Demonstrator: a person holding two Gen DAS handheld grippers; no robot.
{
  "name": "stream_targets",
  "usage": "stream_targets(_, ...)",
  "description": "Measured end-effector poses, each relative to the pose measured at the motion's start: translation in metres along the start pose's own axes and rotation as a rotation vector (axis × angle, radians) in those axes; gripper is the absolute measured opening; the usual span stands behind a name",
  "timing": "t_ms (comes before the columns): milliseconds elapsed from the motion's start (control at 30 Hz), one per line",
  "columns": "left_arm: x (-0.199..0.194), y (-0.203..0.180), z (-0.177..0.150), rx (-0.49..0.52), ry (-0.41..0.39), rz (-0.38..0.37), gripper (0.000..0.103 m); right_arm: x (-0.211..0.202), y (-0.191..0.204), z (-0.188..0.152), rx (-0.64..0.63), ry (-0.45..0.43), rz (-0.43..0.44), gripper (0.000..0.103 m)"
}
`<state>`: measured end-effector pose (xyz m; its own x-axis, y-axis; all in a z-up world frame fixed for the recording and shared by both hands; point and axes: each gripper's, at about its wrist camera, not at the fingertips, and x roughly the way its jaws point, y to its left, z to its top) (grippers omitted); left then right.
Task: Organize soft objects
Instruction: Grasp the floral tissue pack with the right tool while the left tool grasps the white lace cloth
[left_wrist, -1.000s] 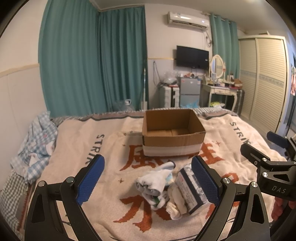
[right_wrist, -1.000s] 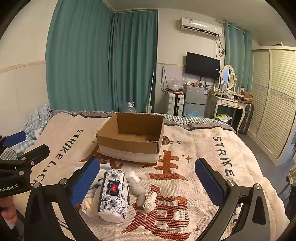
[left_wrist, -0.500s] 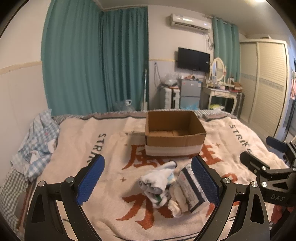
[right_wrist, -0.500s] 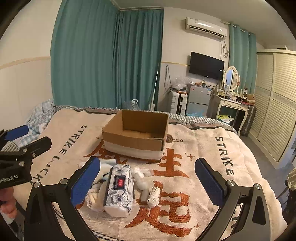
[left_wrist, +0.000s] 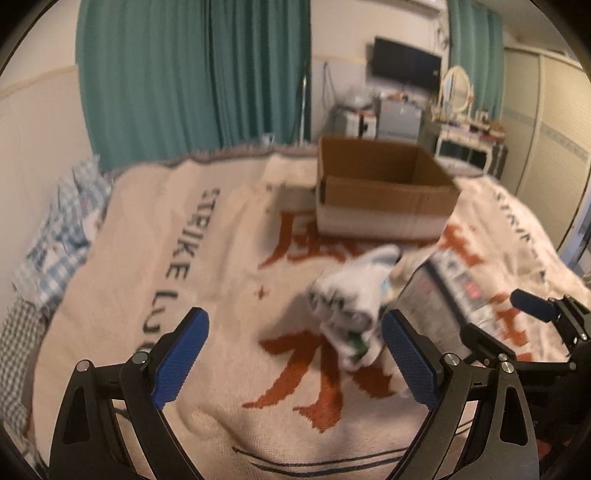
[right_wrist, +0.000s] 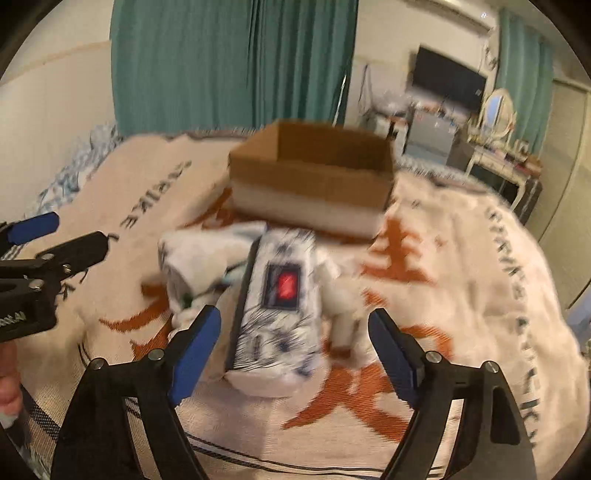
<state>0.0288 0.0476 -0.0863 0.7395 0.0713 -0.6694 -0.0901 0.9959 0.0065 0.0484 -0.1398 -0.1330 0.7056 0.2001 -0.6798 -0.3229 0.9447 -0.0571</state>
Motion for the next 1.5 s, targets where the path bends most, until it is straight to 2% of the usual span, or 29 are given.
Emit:
stream_targets(67, 0.011, -0.001, -0.004, 0.012, 0.027, 0.005, 0.095, 0.013, 0.003, -0.003, 0.001, 0.026, 0.022, 0.068)
stream_targets(133, 0.015, -0.003, -0.007, 0.023, 0.039, 0.000, 0.095, 0.023, 0.005, -0.004, 0.005, 0.051, 0.033, 0.044)
stream_targets(200, 0.015, -0.007, -0.007, 0.039, 0.046, -0.004, 0.095, 0.024, 0.003, -0.004, 0.026, 0.039, 0.035, 0.039)
stream_targets(433, 0.004, -0.023, -0.007, 0.079, 0.030, -0.050, 0.095, -0.005, -0.008, 0.012, 0.067, -0.050, 0.039, 0.037)
stream_targets(600, -0.002, -0.048, -0.013, 0.119, 0.065, -0.102, 0.095, -0.040, -0.021, 0.026, 0.081, -0.125, 0.020, 0.037)
stream_targets(700, 0.000, -0.064, -0.018, 0.134, 0.094, -0.131, 0.095, -0.052, -0.030, 0.028, 0.072, -0.134, -0.021, 0.037)
stream_targets(733, 0.003, -0.068, -0.020, 0.136, 0.104, -0.133, 0.093, -0.054, -0.034, 0.026, 0.069, -0.131, -0.039, 0.037)
stream_targets(767, 0.008, -0.074, -0.023, 0.137, 0.126, -0.138, 0.084, -0.052, -0.039, 0.025, 0.071, -0.121, -0.055, 0.037)
stream_targets(800, 0.012, -0.078, -0.024, 0.137, 0.146, -0.145, 0.081, -0.050, -0.042, 0.022, 0.072, -0.111, -0.067, 0.037)
stream_targets(933, 0.032, -0.090, -0.031, 0.148, 0.198, -0.169, 0.080, -0.034, -0.058, 0.012, 0.098, -0.058, -0.088, 0.037)
stream_targets(1000, 0.044, -0.094, -0.031, 0.148, 0.204, -0.165, 0.076, -0.026, -0.066, 0.010, 0.126, -0.047, -0.074, 0.037)
stream_targets(1033, 0.047, -0.094, -0.032, 0.147, 0.205, -0.165, 0.071, -0.023, -0.068, 0.010, 0.135, -0.044, -0.068, 0.037)
stream_targets(1100, 0.058, -0.097, -0.032, 0.141, 0.216, -0.162, 0.069, -0.016, -0.072, 0.009, 0.144, -0.042, -0.066, 0.037)
stream_targets(1133, 0.064, -0.097, -0.032, 0.139, 0.223, -0.163, 0.065, -0.012, -0.074, 0.009, 0.151, -0.037, -0.064, 0.037)
stream_targets(1167, 0.067, -0.099, -0.033, 0.141, 0.230, -0.169, 0.051, -0.008, -0.076, 0.008, 0.159, -0.032, -0.059, 0.037)
stream_targets(1233, 0.072, -0.099, -0.036, 0.149, 0.254, -0.181, 0.040, -0.003, -0.077, 0.008, 0.168, -0.025, -0.050, 0.038)
stream_targets(1333, 0.070, -0.099, -0.041, 0.156, 0.249, -0.196, 0.029, -0.001, -0.076, 0.009, 0.164, -0.028, -0.047, 0.038)
stream_targets(1500, 0.045, -0.103, -0.039, 0.190, 0.192, -0.214, 0.026, -0.006, -0.076, 0.009, 0.160, -0.030, -0.049, 0.037)
